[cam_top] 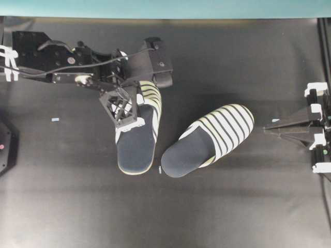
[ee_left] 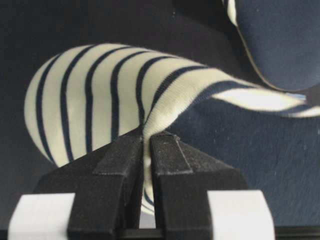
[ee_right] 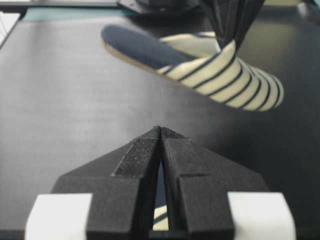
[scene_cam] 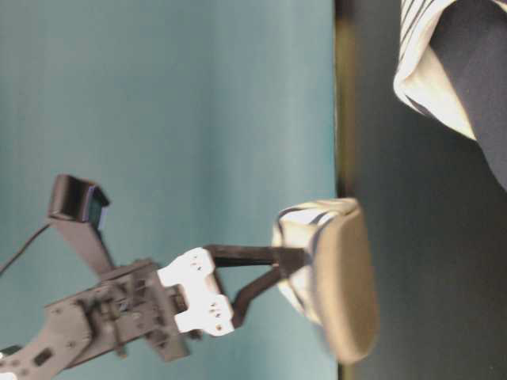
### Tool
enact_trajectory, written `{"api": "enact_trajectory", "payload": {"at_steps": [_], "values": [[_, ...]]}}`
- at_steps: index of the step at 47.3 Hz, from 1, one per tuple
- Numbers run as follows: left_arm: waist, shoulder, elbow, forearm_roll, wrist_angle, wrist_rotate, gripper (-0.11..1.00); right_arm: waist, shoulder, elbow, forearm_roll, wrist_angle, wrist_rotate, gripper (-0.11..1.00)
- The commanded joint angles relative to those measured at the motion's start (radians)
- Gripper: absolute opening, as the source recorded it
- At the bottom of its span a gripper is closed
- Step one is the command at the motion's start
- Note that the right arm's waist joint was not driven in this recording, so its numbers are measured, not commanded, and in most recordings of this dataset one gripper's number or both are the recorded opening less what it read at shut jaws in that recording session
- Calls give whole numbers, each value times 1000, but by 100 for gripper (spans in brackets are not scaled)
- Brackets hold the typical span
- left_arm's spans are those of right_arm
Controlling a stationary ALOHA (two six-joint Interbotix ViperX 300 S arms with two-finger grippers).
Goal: Arrange the slippers with the left arm.
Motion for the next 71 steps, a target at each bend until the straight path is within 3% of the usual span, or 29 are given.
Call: {"api": "enact_trajectory", "payload": {"at_steps": [1,20,37,42,52,55,61,67,71], "values": [[-2,12,8,3,-35,0,1,0,5,-6,3,-9,6,0],[-31,110,67,3,-181,-15,1,0,-5,-6,3,-9,5,0],[-41,126,89,5,-196,6,3,-2,-34,-2,3,-9,5,0],[-43,123,95,3,-218,5,18,0,-34,3,3,-9,5,0],[-44,120,89,3,-222,15,77,-2,-35,5,3,-11,6,0],[-46,107,72,3,-218,48,86,0,-37,5,3,-9,6,0],[-60,83,15,3,-198,175,81,0,-43,5,5,-8,6,0],[-89,84,-63,3,-241,373,80,-2,-49,8,3,-8,6,0],[-112,121,-110,3,-311,546,80,0,-49,8,3,-6,6,0]]}}
